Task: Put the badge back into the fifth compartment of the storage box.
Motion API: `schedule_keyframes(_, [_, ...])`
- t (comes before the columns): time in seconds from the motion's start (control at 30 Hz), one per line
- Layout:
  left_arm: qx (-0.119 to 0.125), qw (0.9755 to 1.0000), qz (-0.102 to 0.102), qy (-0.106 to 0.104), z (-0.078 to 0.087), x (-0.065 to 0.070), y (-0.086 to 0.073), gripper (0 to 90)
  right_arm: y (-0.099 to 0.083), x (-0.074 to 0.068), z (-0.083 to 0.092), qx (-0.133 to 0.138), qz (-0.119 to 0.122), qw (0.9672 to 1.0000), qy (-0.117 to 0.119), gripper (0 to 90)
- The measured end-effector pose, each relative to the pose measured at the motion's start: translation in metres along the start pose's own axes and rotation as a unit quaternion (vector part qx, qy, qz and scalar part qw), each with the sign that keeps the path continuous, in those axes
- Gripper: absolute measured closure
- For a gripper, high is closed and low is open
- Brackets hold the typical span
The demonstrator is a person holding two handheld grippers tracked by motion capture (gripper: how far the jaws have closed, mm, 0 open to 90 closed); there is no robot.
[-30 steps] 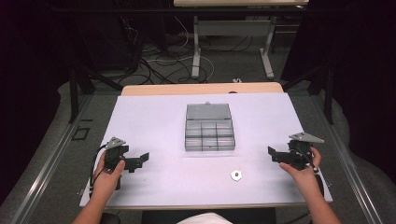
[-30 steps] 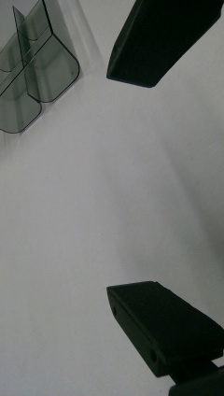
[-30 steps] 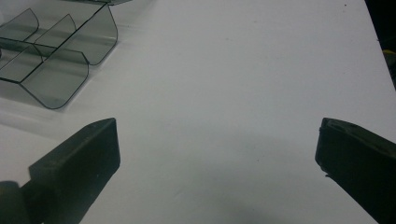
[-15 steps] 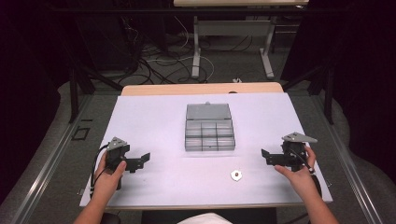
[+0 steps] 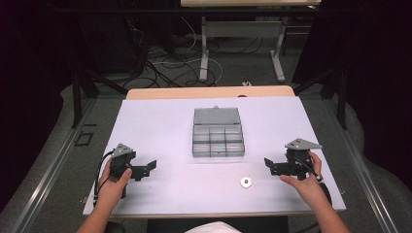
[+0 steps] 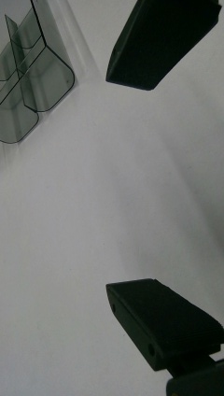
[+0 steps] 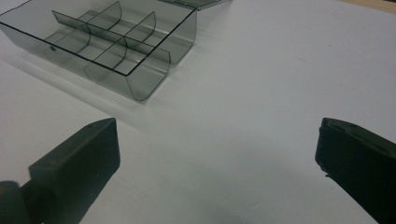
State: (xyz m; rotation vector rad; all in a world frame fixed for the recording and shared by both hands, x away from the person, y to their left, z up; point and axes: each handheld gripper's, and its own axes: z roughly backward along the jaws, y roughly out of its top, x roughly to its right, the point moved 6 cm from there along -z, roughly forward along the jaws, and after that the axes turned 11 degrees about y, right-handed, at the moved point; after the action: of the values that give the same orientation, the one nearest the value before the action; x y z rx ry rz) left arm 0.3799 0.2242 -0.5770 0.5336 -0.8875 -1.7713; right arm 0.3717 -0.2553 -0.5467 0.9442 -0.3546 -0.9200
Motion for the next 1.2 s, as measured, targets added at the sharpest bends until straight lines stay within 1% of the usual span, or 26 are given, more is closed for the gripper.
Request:
schedule_keyframes(0.13, [0.0, 1.0, -0.001, 0.0, 0.0, 0.001, 0.0, 2.6, 0.001, -0.006, 0.0, -0.008, 0.009, 0.9999, 0.004, 0.0])
schedule_keyframes(0.17, [-0.002, 1.0, -0.004, 0.0, 0.0, 0.001, 0.0, 2.6, 0.001, -0.007, -0.001, -0.007, 0.015, 0.9999, 0.004, 0.0])
schedule_keyframes(0.2, [0.0, 1.0, 0.001, -0.001, 0.0, 0.001, 0.0, 2.7, 0.002, -0.011, -0.002, -0.011, 0.02, 0.9997, 0.007, 0.0])
schedule_keyframes(0.23, [0.0, 1.0, 0.0, -0.001, 0.0, 0.002, 0.0, 2.7, 0.002, -0.011, -0.002, -0.011, 0.02, 0.9997, 0.007, 0.0])
schedule_keyframes(0.27, [-0.002, 1.0, -0.004, -0.001, 0.0, 0.001, -0.001, 2.7, 0.003, -0.015, -0.002, -0.014, 0.029, 0.9994, 0.009, 0.0])
schedule_keyframes(0.3, [0.0, 1.0, -0.001, -0.001, 0.0, 0.002, 0.0, 2.7, 0.003, -0.015, -0.002, -0.014, 0.029, 0.9994, 0.009, 0.0])
schedule_keyframes(0.4, [0.0, 1.0, -0.001, -0.002, -0.001, 0.002, 0.0, 2.6, 0.003, -0.023, -0.006, -0.021, 0.04, 0.9989, 0.014, 1.6])
schedule_keyframes(0.5, [-0.001, 1.0, -0.002, -0.002, -0.001, 0.002, -0.001, 2.7, 0.002, -0.027, -0.008, -0.026, 0.043, 0.9986, 0.019, 3.1])
schedule_keyframes(0.53, [-0.002, 1.0, -0.002, -0.002, -0.001, 0.002, -0.001, 2.7, 0.001, -0.03, -0.009, -0.033, 0.048, 0.998, 0.025, 4.6])
schedule_keyframes(0.57, [-0.002, 1.0, -0.003, -0.002, -0.001, 0.002, -0.001, 2.7, 0.0, -0.032, -0.011, -0.034, 0.048, 0.9978, 0.03, 4.9])
schedule_keyframes(0.6, [0.001, 1.0, -0.002, -0.001, -0.002, 0.003, -0.001, 2.7, 0.0, -0.032, -0.011, -0.034, 0.048, 0.9978, 0.03, 4.9])
schedule_keyframes(0.63, [0.001, 1.0, -0.002, -0.001, -0.002, 0.003, -0.001, 2.8, -0.001, -0.036, -0.012, -0.046, 0.052, 0.9968, 0.039, 6.7])
schedule_keyframes(0.67, [0.001, 1.0, -0.003, -0.001, -0.002, 0.003, -0.001, 2.8, -0.002, -0.038, -0.013, -0.044, 0.05, 0.9971, 0.036, 7.0])
schedule_keyframes(0.7, [0.001, 1.0, -0.003, -0.001, -0.002, 0.003, -0.001, 2.8, -0.002, -0.039, -0.014, -0.047, 0.055, 0.9965, 0.043, 7.4])
schedule_keyframes(0.73, [-0.001, 1.0, -0.004, -0.002, -0.002, 0.003, -0.001, 2.8, -0.002, -0.039, -0.014, -0.047, 0.055, 0.9965, 0.043, 7.4])
schedule_keyframes(0.77, [-0.002, 1.0, -0.004, -0.003, -0.002, 0.003, -0.001, 2.9, -0.003, -0.043, -0.016, -0.05, 0.051, 0.9963, 0.048, 8.5])
schedule_keyframes(0.83, [-0.002, 1.0, -0.004, -0.004, -0.002, 0.003, -0.001, 2.9, -0.004, -0.047, -0.017, -0.063, 0.053, 0.9951, 0.054, 11.3])
schedule_keyframes(0.87, [-0.002, 1.0, -0.004, -0.004, -0.002, 0.004, -0.001, 2.9, -0.004, -0.047, -0.017, -0.063, 0.053, 0.9951, 0.054, 11.3])
schedule_keyframes(0.9, [-0.003, 1.0, -0.004, -0.004, -0.002, 0.004, -0.001, 2.8, -0.003, -0.048, -0.018, -0.059, 0.057, 0.9951, 0.055, 13.1])
schedule_keyframes(1.0, [-0.004, 1.0, -0.003, -0.003, -0.002, 0.004, -0.001, 2.9, -0.005, -0.056, -0.021, -0.076, 0.066, 0.9931, 0.061, 14.1])
schedule_keyframes(1.03, [-0.004, 1.0, -0.003, -0.003, -0.002, 0.004, -0.001, 2.9, -0.005, -0.058, -0.023, -0.071, 0.064, 0.9935, 0.063, 14.3])
schedule_keyframes(1.07, [-0.004, 1.0, -0.003, -0.003, -0.002, 0.004, -0.001, 2.9, -0.006, -0.059, -0.024, -0.077, 0.066, 0.9926, 0.066, 14.9])
schedule_keyframes(1.13, [-0.004, 1.0, -0.004, -0.003, -0.002, 0.004, -0.001, 2.9, -0.007, -0.061, -0.025, -0.076, 0.066, 0.9926, 0.068, 15.1])
schedule_keyframes(1.17, [-0.004, 1.0, -0.004, -0.003, -0.002, 0.004, -0.001, 2.9, -0.008, -0.062, -0.025, -0.085, 0.069, 0.9915, 0.07, 15.6])
schedule_keyframes(1.2, [-0.004, 1.0, -0.004, -0.003, -0.002, 0.004, -0.001, 2.9, -0.009, -0.065, -0.029, -0.087, 0.07, 0.9908, 0.077, 16.4])
